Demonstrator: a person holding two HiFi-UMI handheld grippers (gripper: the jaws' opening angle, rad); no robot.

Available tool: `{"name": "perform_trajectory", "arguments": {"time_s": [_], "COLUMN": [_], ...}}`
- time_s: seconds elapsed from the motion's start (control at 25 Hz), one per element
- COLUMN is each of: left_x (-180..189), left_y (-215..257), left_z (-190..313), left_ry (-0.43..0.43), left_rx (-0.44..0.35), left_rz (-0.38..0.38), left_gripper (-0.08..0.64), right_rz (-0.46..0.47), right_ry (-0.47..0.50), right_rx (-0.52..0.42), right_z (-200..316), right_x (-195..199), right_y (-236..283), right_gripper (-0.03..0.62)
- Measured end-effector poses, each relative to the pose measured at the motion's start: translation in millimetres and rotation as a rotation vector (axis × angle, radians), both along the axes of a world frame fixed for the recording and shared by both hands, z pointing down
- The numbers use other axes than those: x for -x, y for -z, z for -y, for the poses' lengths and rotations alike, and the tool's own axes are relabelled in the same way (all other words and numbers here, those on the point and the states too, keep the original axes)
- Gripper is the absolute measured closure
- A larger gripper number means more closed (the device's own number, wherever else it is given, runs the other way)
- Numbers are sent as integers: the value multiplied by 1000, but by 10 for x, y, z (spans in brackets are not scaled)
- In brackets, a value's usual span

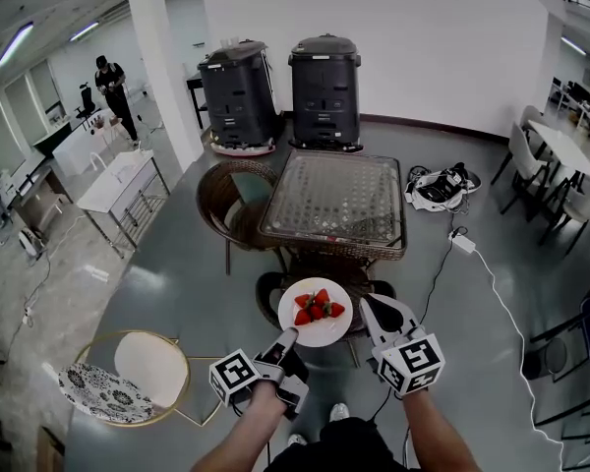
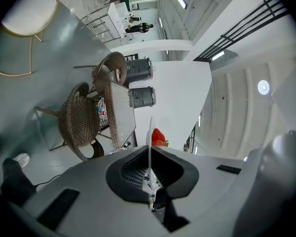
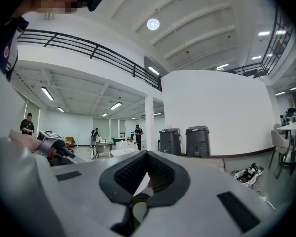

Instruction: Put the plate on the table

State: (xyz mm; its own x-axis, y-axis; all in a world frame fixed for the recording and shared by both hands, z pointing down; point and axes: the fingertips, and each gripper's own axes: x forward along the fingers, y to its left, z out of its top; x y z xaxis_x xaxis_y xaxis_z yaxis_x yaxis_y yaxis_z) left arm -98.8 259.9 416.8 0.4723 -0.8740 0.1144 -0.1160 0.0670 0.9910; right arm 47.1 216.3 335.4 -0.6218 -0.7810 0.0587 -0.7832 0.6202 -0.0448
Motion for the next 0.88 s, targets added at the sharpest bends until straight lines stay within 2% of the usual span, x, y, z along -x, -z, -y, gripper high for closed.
{"name": "perform_trajectory", "arguments": {"time_s": [0.44, 0.88], "left_x": [-247, -186], "left_y": [68, 131], "left_z": [700, 1560], "left_ry": [21, -15], "left_rx": [-23, -34], "left_rz": [0, 41], "left_gripper": [544, 543], "right_rz": [23, 32], "right_ry": [32, 7], "right_rx": [-11, -16], "right_z": [776, 1528], "right_x": [-242, -260], "right_y": [30, 34], "right_gripper": [586, 588]}}
